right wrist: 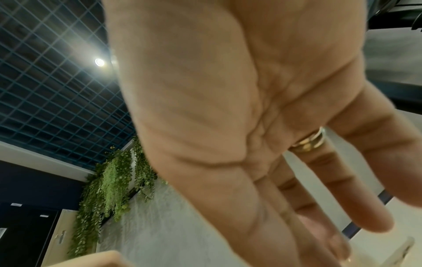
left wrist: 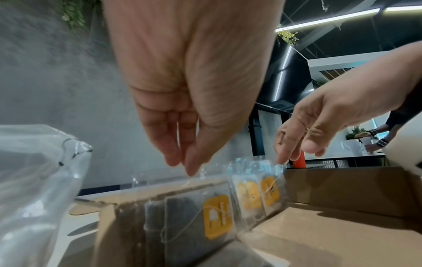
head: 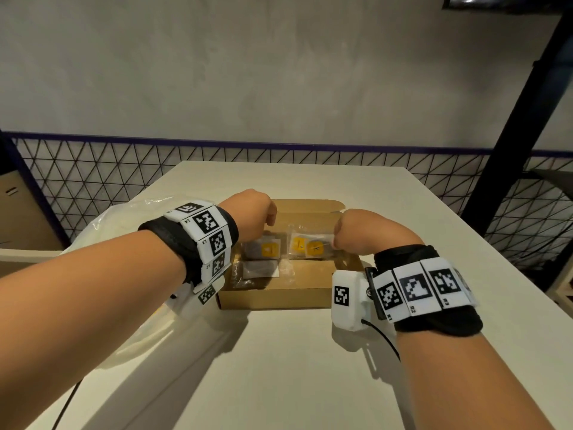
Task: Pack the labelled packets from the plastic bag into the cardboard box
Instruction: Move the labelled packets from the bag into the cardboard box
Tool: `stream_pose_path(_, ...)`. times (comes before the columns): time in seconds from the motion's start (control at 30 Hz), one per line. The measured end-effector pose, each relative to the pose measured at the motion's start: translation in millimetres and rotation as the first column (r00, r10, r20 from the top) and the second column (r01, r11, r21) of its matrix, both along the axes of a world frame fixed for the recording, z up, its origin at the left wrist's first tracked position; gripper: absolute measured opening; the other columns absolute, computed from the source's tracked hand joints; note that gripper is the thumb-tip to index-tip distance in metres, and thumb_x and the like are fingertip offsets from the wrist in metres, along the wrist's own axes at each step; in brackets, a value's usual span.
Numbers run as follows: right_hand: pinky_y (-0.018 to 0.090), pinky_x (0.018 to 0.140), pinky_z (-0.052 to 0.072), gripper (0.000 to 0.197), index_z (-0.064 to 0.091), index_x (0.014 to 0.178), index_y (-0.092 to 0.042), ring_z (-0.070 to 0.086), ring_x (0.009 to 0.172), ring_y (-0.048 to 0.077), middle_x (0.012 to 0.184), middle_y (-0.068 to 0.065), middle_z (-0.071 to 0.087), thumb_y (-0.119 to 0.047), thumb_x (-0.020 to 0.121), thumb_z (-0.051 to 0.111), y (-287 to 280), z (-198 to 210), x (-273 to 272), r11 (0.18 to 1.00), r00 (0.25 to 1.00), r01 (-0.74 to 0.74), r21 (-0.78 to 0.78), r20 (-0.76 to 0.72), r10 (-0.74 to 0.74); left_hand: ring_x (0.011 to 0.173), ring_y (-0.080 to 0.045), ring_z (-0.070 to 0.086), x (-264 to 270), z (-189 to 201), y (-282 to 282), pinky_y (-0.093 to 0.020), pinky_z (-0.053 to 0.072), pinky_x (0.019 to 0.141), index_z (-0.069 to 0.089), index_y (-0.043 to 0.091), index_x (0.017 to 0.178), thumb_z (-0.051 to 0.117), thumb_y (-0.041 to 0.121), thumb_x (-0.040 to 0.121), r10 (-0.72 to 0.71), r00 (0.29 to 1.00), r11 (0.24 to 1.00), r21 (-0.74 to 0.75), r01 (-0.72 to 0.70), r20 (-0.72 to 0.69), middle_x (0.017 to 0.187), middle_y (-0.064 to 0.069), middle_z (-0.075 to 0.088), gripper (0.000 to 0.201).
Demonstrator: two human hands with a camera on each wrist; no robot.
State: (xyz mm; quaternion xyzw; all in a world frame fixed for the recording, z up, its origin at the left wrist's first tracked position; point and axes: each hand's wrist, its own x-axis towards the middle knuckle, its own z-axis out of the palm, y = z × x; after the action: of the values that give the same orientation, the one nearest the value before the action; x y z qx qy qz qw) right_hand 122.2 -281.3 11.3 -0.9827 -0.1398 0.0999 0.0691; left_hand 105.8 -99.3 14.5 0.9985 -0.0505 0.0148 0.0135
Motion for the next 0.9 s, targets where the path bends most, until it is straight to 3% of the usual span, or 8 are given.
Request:
stream_pose_path(0.07, 0.027, 0.072, 0.042, 0.024, 0.065, 0.105, -0.006, 0.054, 0.086, 0.022, 0.101, 0.009, 0.062, -0.013, 0.091, 0.047, 0.5, -0.3, -0.3, 1.0, 1.0, 0.006, 0.018, -0.017, -0.006, 0.1, -0.022, 0.055, 1.2, 0.7, -0.6, -0.028, 0.048, 0.084, 0.059, 0.012, 0.108, 0.054, -0.002, 0.083, 0.019, 0.998, 0.999, 0.027, -0.021, 0.054, 0.112, -0.006, 0.057, 0.029)
stream_pose_path(0.17, 0.027, 0.072, 0.042, 0.024, 0.065, 0.106, -0.007, 0.055, 0.089, 0.022, 0.105, 0.009, 0.063, -0.013, 0.09, 0.047, 2.4, 0.3, -1.3, 1.0, 0.999, 0.007, 0.009, -0.033, -0.006, 0.084, -0.019, 0.049, -2.3, 2.6, -3.8, -0.025, 0.041, 0.072, 0.056, 0.012, 0.093, 0.054, 0.003, 0.084, 0.012, 0.995, 0.999, 0.044, -0.017, 0.102, 0.097, -0.006, 0.055, 0.013)
stream_pose_path(0.3, 0.029, 0.081, 0.044, 0.03, 0.059, 0.118, -0.007, 0.057, 0.104, 0.024, 0.116, 0.01, 0.061, -0.014, 0.092, 0.046, 4.2, 1.0, -3.5, 1.0, 0.999, -0.006, -0.014, -0.046, 0.006, 0.076, -0.012, 0.051, -13.6, -4.0, -10.1, -0.019, 0.039, 0.065, 0.056, 0.021, 0.078, 0.061, 0.022, 0.085, -0.129, 0.978, 0.986, 0.087, 0.144, -0.165, 0.077, 0.007, 0.053, 0.009)
stream_pose_path(0.33, 0.029, 0.085, 0.043, 0.032, 0.057, 0.121, -0.007, 0.056, 0.108, 0.024, 0.119, 0.01, 0.06, -0.015, 0.093, 0.046, 4.1, 1.0, -4.3, 1.0, 0.999, -0.01, -0.011, -0.045, 0.01, 0.075, -0.01, 0.05, -17.2, -6.1, -12.4, -0.017, 0.038, 0.063, 0.059, 0.022, 0.083, 0.064, 0.026, 0.083, -0.137, 0.959, 0.98, 0.107, 0.167, -0.247, 0.078, 0.01, 0.053, 0.006)
stream_pose_path(0.4, 0.029, 0.087, 0.043, 0.034, 0.055, 0.125, -0.008, 0.055, 0.111, 0.025, 0.123, 0.009, 0.059, -0.016, 0.093, 0.046, 4.2, 1.5, -6.3, 1.0, 0.999, -0.028, -0.006, -0.041, 0.028, 0.083, -0.011, 0.049, -19.3, -13.3, -14.6, -0.017, 0.039, 0.064, 0.061, 0.02, 0.106, 0.066, 0.029, 0.082, -0.091, 0.925, 0.97, 0.175, 0.166, -0.37, 0.089, 0.009, 0.053, 0.025)
stream_pose_path(0.5, 0.03, 0.091, 0.044, 0.036, 0.053, 0.128, -0.008, 0.054, 0.114, 0.025, 0.126, 0.01, 0.057, -0.016, 0.094, 0.047, 4.1, 3.2, -9.5, 0.999, 0.998, -0.053, -0.012, -0.037, 0.053, 0.096, -0.016, 0.053, -20.5, -18.9, -15.4, -0.022, 0.042, 0.072, 0.052, 0.018, 0.125, 0.063, 0.027, 0.085, -0.034, 0.916, 0.953, 0.263, 0.15, -0.399, 0.112, 0.002, 0.056, 0.043)
stream_pose_path(0.77, 0.031, 0.094, 0.043, 0.036, 0.052, 0.13, -0.009, 0.051, 0.117, 0.025, 0.129, 0.01, 0.054, -0.016, 0.094, 0.048, 2.8, 9.6, -16.9, 0.997, 0.996, -0.076, -0.004, -0.049, 0.076, 0.086, -0.017, 0.05, -18.3, -25.6, -16.4, -0.024, 0.042, 0.071, 0.051, 0.015, 0.124, 0.06, 0.018, 0.088, -0.038, 0.939, 0.944, 0.297, 0.147, -0.342, 0.111, -0.004, 0.06, 0.038)
stream_pose_path(0.9, 0.032, 0.094, 0.042, 0.037, 0.052, 0.13, -0.01, 0.05, 0.119, 0.026, 0.131, 0.01, 0.053, -0.018, 0.093, 0.05, 0.9, 12.2, -19.0, 0.997, 0.996, -0.074, -0.008, -0.053, 0.074, 0.082, -0.017, 0.05, -11.8, -20.0, -11.2, -0.019, 0.041, 0.059, 0.054, 0.015, 0.122, 0.054, 0.013, 0.088, 0.018, 0.955, 0.966, 0.252, 0.06, -0.295, 0.101, -0.003, 0.059, 0.034)
